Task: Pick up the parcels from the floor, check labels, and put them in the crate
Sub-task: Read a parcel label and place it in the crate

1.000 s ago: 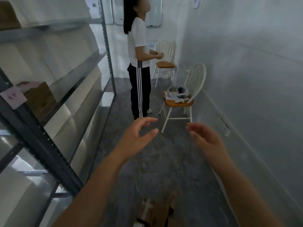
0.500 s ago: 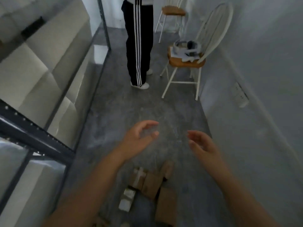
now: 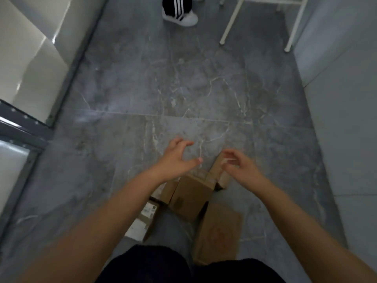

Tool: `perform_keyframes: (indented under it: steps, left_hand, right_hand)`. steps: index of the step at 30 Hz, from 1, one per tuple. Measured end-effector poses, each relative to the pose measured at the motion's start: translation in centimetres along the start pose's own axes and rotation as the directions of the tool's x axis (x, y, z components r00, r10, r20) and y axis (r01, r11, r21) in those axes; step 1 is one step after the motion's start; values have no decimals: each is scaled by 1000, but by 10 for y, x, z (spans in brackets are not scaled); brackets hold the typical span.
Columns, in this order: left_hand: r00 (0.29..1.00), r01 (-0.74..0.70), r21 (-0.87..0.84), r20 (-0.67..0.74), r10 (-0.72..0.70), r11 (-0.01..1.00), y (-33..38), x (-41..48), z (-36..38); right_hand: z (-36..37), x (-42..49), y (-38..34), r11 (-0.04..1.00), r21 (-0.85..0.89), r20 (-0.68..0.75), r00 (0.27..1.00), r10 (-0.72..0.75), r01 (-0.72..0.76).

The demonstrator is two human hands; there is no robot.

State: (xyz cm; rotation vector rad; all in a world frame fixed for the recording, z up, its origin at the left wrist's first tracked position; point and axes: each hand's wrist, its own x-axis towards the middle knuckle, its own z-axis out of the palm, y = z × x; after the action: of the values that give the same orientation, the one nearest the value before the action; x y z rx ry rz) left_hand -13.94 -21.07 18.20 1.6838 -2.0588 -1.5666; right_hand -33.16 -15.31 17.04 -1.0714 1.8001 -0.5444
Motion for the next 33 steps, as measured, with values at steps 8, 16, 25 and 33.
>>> perform_keyframes:
  steps: [8, 16, 25, 33]
  left_hand:
    - [968, 211, 38, 135, -214, 977, -69, 58, 55]
    - [927, 367, -196, 153, -341, 909, -67, 59, 71]
    - [962, 198, -303, -121, -244, 932, 29, -23, -1]
    - [915, -210, -257, -392, 97, 943, 235, -163, -130]
  right_hand:
    - [45, 40, 62, 961, -104, 168, 948, 271, -256]
    - [66, 29, 60, 905, 121, 162, 908, 387, -407]
    - [-11, -62, -76, 831, 494, 18, 959, 282, -254]
    - [-125, -191, -251, 588, 790, -11, 955, 297, -174]
